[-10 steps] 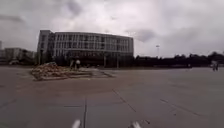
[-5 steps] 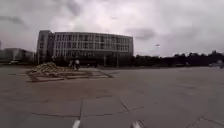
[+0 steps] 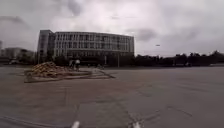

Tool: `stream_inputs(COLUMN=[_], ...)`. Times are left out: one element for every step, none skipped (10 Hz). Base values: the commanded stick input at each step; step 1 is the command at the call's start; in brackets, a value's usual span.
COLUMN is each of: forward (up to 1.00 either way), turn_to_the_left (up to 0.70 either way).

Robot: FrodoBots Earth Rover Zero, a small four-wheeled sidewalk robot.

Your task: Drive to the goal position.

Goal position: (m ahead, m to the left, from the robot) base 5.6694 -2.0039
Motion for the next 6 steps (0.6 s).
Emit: stream_inputs(forward=[0.7,0.7,0.7,0.7,0.7,0.7], turn_to_the_left=[0.0,0.0,0.0,0.0,0.0,0.0])
